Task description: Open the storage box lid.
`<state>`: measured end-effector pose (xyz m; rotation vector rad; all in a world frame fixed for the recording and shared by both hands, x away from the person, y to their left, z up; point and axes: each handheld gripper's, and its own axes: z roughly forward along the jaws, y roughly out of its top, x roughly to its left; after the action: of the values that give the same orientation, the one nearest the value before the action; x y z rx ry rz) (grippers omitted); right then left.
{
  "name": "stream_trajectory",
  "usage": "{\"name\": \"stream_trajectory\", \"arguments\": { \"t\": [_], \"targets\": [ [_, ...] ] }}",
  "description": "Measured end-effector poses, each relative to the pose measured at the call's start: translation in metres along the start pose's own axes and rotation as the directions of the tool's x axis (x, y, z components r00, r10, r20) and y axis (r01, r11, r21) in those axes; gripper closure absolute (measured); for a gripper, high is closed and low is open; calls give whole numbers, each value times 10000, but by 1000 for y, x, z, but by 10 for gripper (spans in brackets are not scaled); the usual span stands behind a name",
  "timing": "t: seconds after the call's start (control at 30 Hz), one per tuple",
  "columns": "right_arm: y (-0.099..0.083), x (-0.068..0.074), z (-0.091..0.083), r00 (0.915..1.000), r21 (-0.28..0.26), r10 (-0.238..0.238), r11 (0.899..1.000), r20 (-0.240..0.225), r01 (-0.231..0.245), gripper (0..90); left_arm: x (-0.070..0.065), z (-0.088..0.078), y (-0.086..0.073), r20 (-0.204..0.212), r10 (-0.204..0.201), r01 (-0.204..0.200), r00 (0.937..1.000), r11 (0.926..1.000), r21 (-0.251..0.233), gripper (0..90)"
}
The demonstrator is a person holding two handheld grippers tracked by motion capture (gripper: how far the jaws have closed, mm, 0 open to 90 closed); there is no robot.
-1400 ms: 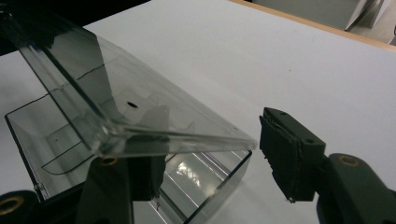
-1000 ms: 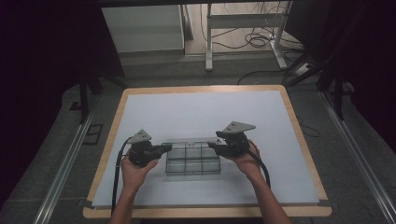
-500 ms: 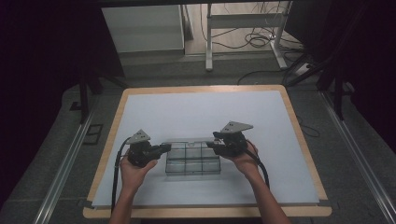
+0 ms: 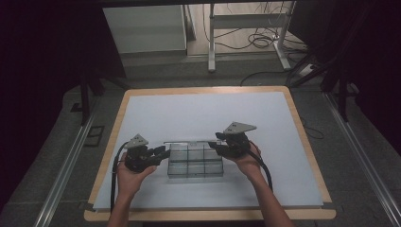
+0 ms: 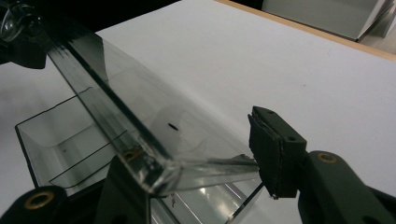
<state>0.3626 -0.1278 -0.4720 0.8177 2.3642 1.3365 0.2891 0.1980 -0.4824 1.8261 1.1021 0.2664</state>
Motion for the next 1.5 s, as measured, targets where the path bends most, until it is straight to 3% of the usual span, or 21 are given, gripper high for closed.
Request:
{"name": "stream_trajectory", "arguments": {
  "t": [0.13,0.47,0.67,1.5],
  "targets": [
    [1,-1,1,10000,-27,32,10000,5,-32,516,0,-2,-1,-360,172,-166,9992,9997,154,532],
    [2,-3,3,9999,-100,155,9998,-24,-156,516,6,-6,-5,-274,225,-214,9994,9990,387,439],
    [3,-4,4,9997,-136,241,9996,-8,-241,518,7,-4,-8,-431,234,-199,9988,9965,806,349],
    [7,-12,10,9994,-411,285,9988,197,-277,550,15,-4,-15,-602,22,39,9982,9947,1024,296]
  ]
}}
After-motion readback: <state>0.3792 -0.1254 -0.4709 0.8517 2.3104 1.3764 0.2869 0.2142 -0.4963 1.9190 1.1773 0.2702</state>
